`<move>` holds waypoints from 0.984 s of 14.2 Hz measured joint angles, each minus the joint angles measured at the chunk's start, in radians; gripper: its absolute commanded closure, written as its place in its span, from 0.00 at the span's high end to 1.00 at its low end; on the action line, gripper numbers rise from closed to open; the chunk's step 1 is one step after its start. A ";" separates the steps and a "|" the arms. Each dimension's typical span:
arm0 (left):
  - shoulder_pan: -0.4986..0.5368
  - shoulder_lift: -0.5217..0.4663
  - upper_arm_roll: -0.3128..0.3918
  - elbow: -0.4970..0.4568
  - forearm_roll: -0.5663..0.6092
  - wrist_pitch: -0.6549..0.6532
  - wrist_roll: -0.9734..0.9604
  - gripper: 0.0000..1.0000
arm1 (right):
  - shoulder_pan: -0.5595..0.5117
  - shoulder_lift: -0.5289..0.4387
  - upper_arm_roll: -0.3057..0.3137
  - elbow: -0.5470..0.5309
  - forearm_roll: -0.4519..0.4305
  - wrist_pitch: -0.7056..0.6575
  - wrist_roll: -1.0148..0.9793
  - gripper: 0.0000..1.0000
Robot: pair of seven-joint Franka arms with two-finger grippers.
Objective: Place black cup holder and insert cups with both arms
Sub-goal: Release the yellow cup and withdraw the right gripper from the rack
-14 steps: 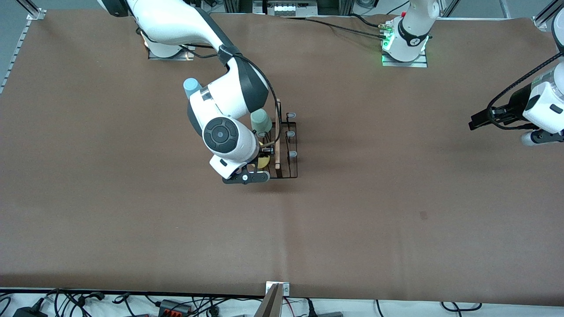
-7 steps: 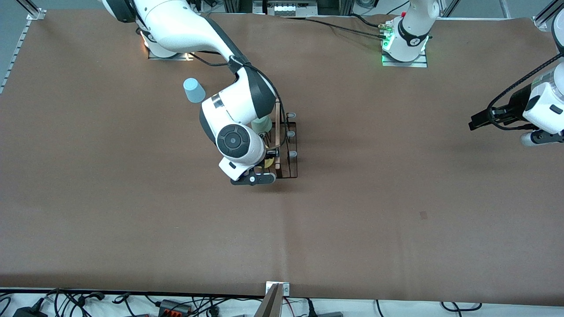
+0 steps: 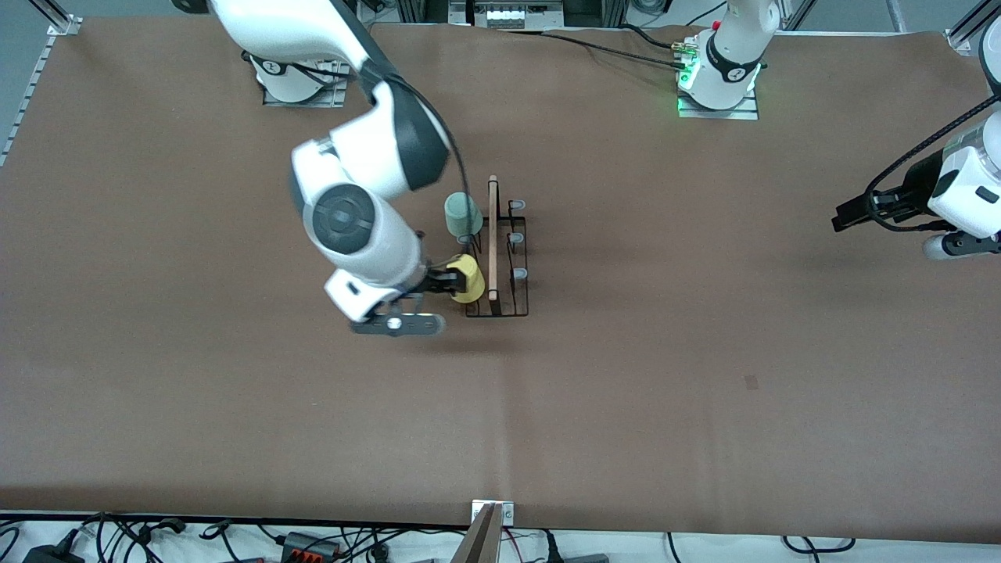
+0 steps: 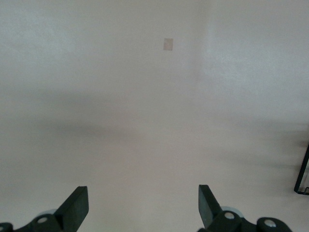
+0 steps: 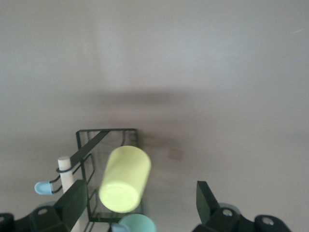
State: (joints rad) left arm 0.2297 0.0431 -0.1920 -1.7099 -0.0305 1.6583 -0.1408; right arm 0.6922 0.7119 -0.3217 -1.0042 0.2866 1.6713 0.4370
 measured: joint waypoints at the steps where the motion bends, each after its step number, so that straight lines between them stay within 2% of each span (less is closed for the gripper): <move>1: 0.000 0.000 0.000 0.000 0.000 0.000 0.000 1.00 | -0.010 -0.030 -0.033 -0.001 -0.001 -0.026 -0.038 1.00; 8: 0.000 0.000 0.000 0.000 0.000 0.000 0.000 1.00 | -0.041 -0.088 -0.247 -0.005 -0.001 -0.095 -0.194 1.00; 11: 0.000 0.000 0.000 0.000 0.000 0.000 0.000 1.00 | -0.073 -0.091 -0.268 -0.007 -0.001 -0.101 -0.254 1.00; 14: 0.000 0.000 0.000 0.000 0.000 0.000 0.000 1.00 | -0.138 -0.098 -0.251 -0.007 -0.002 -0.101 -0.266 1.00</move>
State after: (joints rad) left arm 0.2300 0.0435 -0.1918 -1.7098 -0.0305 1.6584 -0.1408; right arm 0.5543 0.6143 -0.5727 -1.0115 0.2841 1.5703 0.1713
